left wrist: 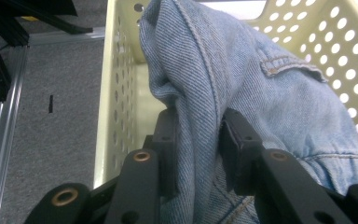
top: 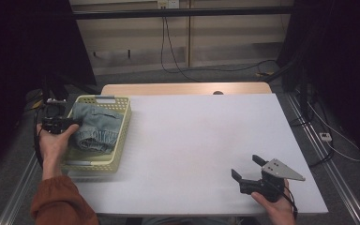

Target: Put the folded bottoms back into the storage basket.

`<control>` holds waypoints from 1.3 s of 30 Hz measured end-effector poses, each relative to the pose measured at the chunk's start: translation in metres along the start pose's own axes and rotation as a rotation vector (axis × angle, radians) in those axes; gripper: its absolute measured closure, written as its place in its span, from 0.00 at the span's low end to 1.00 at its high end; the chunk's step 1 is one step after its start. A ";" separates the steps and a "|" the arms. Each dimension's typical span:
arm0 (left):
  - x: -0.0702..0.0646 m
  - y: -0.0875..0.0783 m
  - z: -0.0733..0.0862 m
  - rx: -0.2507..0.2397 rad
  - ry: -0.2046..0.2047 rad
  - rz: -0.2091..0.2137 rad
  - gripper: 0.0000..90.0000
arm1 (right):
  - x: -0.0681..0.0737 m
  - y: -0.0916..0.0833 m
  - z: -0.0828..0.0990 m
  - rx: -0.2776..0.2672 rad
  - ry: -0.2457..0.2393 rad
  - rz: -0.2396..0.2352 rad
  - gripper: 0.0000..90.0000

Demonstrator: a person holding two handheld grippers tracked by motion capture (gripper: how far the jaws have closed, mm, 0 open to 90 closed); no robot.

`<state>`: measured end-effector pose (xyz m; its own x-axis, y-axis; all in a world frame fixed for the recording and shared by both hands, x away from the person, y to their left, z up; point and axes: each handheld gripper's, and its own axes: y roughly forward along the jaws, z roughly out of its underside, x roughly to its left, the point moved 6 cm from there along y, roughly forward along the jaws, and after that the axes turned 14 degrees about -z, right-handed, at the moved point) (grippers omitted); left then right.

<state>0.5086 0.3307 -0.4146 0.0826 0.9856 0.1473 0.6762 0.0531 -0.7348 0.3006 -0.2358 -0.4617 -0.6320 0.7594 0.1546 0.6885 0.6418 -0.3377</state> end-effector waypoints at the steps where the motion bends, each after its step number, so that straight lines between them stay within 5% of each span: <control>1: 0.000 0.001 0.001 0.005 -0.006 0.001 0.77 | 0.000 0.000 0.000 0.000 0.000 0.000 0.08; 14: -0.001 0.010 0.005 0.016 -0.013 -0.010 0.76 | 0.000 0.000 0.000 -0.001 0.000 -0.002 0.08; 15: 0.002 0.010 0.007 0.032 0.021 -0.008 0.76 | 0.000 0.000 0.000 -0.001 0.001 -0.002 0.08; 16: -0.001 0.011 0.006 0.016 -0.015 -0.011 0.76 | 0.000 0.000 0.000 -0.001 0.001 -0.002 0.08; 28: -0.002 0.020 0.010 0.064 0.026 -0.017 0.71 | 0.001 0.001 0.000 0.000 0.002 -0.004 0.08; 34: 0.002 0.021 0.012 0.077 -0.034 -0.001 0.69 | 0.001 0.000 0.000 0.000 0.004 -0.005 0.08; 39: 0.005 0.019 0.012 0.072 -0.037 0.006 0.70 | 0.001 0.000 0.000 0.000 0.002 -0.004 0.08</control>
<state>0.5133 0.3389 -0.4358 0.0581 0.9912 0.1193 0.6210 0.0577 -0.7817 0.3004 -0.2352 -0.4619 -0.6343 0.7568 0.1579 0.6857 0.6451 -0.3371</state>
